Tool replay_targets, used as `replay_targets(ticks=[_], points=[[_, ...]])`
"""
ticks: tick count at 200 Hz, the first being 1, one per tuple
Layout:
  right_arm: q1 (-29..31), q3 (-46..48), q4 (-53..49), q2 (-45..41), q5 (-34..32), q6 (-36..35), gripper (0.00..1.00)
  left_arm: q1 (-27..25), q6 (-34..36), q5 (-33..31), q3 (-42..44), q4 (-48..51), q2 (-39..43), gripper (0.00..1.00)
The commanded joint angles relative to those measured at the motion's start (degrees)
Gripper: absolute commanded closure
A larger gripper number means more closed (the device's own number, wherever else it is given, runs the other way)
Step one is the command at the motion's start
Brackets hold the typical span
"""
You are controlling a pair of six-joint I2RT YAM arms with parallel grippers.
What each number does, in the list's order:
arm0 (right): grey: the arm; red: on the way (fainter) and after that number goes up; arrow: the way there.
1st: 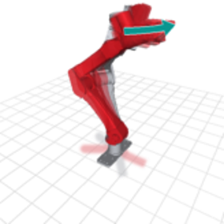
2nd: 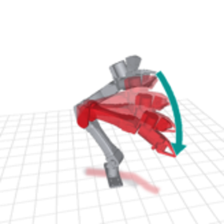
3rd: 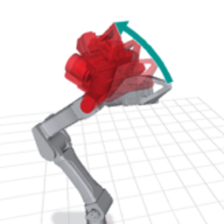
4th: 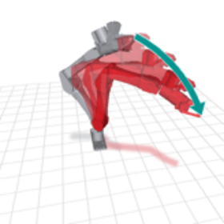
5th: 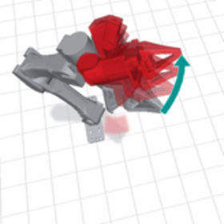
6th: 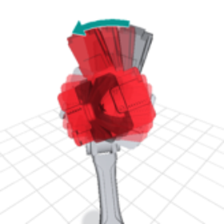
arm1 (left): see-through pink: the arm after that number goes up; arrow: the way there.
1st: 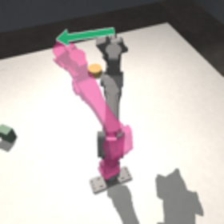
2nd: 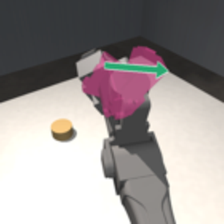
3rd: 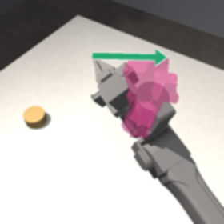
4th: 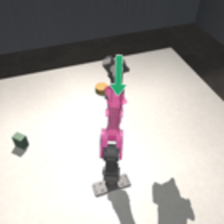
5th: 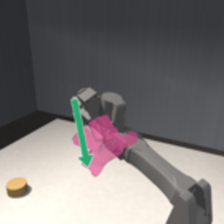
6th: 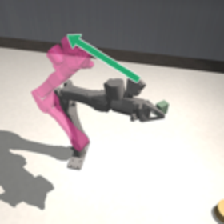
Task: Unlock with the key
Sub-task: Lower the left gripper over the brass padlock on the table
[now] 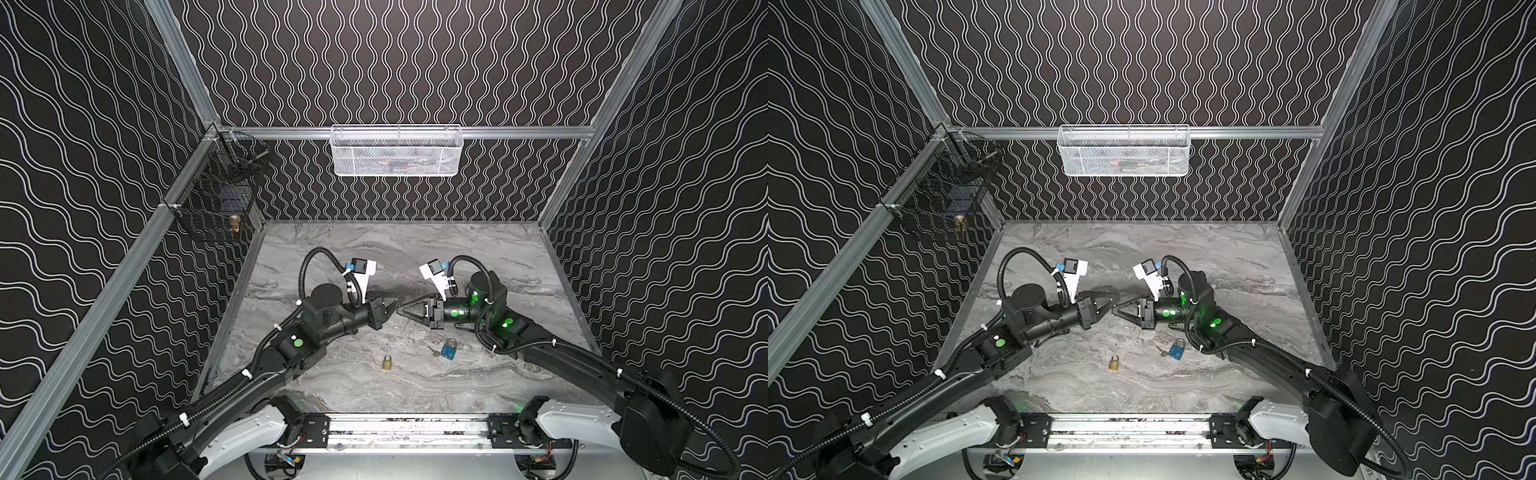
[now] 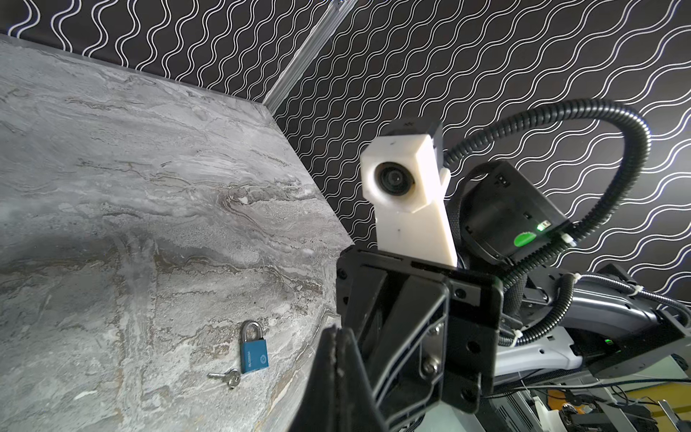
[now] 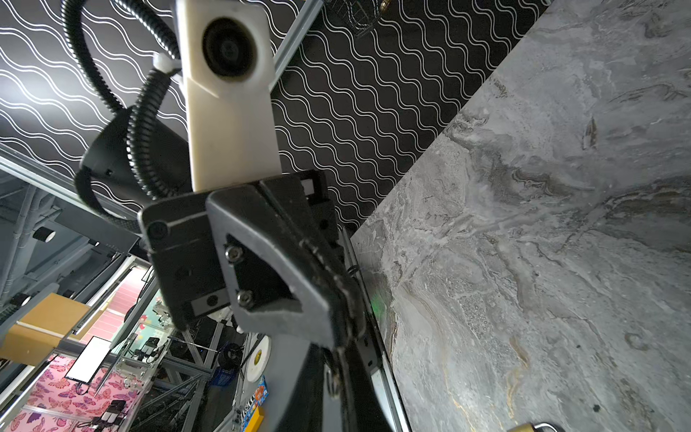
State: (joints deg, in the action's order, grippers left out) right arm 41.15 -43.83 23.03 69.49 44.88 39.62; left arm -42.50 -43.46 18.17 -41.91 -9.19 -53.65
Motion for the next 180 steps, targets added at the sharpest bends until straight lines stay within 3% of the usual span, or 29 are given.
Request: replay_targets(ticks=[1,50,82,102,132,180], points=[[-0.1,0.4,1.9,-0.5,0.8,0.1,0.95,-0.1,1.0,-1.4,0.1,-1.4,0.5,1.0],[-0.3,-0.3,0.1,-0.9,-0.2,-0.8,1.0,-0.1,1.5,-1.0,0.1,-1.2,0.6,1.0],[-0.6,-0.5,-4.5,-1.8,-1.5,-3.6,1.0,0.0,-0.4,-3.3,-0.4,0.6,1.8,0.6],[-0.6,-0.7,-8.8,-2.6,-2.7,-6.0,1.0,0.0,-4.3,-5.1,0.6,2.1,3.5,0.44],[-0.6,0.1,-13.4,-4.1,-4.2,-7.9,1.0,0.0,-8.4,-9.5,1.4,9.8,5.9,0.33],[-0.6,3.3,-20.8,-6.7,-7.4,-9.1,1.0,-1.4,-11.7,-19.2,-1.1,33.2,4.2,0.31]])
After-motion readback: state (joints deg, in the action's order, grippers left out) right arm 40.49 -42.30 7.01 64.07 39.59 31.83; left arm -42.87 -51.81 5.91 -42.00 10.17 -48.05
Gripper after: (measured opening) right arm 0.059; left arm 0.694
